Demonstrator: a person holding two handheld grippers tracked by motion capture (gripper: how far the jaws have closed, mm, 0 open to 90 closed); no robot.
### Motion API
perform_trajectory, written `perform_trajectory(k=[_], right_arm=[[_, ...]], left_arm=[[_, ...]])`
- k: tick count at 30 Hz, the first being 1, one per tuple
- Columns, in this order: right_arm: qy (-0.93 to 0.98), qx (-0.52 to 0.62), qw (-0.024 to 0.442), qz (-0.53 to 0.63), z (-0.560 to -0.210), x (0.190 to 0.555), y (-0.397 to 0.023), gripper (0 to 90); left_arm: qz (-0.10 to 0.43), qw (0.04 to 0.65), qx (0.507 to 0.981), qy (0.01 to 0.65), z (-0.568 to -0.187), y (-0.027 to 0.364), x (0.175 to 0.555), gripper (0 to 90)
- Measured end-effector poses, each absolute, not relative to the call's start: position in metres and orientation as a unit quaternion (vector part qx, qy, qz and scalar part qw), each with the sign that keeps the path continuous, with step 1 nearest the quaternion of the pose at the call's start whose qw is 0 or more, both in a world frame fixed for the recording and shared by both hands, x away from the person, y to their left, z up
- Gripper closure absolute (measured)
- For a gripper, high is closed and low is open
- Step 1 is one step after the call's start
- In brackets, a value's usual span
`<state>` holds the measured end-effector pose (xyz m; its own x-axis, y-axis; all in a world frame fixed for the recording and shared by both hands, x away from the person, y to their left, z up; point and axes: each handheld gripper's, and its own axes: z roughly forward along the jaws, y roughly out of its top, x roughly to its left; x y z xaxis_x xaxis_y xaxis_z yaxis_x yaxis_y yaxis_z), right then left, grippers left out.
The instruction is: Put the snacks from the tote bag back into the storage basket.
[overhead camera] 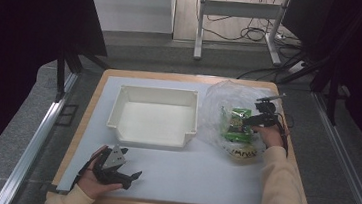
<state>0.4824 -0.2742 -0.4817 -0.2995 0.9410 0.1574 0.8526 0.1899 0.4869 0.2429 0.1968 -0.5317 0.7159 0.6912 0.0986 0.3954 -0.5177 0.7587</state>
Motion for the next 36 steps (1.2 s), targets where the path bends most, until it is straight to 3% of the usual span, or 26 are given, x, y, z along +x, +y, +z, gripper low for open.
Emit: perform_trajectory(k=[1, 6, 17, 36], right_arm=[[0.766, 0.588, 0.083, 0.245, -0.484, 0.483, -0.277, 62.3], [0.758, 0.599, 0.071, 0.248, -0.486, 0.485, -0.279, 68.4], [0.761, 0.606, 0.094, 0.212, -0.483, 0.487, -0.269, 86.3], [0.758, 0.603, 0.108, 0.224, -0.471, 0.481, -0.267, 90.0]], left_arm=[[0.199, 0.372, 0.848, 0.32, -0.532, 0.197, 0.243, 9.2], [0.199, 0.372, 0.848, 0.32, -0.532, 0.197, 0.243, 9.2], [0.201, 0.372, 0.849, 0.317, -0.531, 0.197, 0.243, 9.2], [0.199, 0.373, 0.848, 0.319, -0.531, 0.197, 0.243, 9.2]])
